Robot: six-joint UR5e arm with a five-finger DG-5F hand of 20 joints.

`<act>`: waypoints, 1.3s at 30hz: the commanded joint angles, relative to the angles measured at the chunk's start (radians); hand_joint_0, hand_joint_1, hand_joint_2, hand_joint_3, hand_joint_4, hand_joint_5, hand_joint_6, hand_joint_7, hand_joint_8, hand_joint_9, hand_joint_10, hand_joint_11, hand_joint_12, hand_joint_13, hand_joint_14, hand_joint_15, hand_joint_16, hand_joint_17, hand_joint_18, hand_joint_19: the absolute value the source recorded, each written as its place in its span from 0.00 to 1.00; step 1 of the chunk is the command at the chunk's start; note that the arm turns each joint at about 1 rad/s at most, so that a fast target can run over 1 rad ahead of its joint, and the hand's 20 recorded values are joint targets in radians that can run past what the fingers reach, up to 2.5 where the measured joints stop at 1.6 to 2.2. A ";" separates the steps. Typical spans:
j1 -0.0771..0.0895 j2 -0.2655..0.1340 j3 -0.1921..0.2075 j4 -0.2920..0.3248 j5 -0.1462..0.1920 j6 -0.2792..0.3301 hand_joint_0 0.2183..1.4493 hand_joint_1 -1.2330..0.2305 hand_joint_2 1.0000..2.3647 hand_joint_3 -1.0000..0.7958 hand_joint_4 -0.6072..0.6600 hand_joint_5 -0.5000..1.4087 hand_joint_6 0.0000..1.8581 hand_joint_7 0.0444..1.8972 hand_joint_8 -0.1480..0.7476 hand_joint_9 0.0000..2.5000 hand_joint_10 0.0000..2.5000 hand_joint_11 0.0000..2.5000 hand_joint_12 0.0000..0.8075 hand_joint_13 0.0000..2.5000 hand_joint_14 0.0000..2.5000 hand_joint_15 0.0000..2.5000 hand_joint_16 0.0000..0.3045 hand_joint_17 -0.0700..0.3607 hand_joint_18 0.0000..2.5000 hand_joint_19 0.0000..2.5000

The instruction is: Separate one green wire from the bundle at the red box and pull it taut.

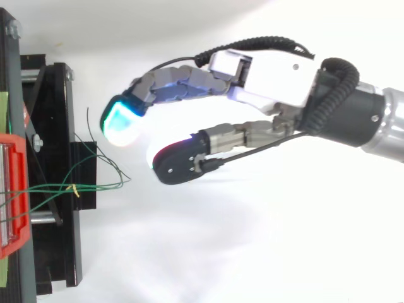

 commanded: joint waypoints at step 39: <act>0.009 -0.113 0.286 -0.170 -0.071 0.019 0.24 0.47 0.00 0.31 0.68 0.20 0.27 0.59 0.49 0.23 0.00 0.12 0.43 0.13 0.00 0.02 0.19 0.46 0.13 0.06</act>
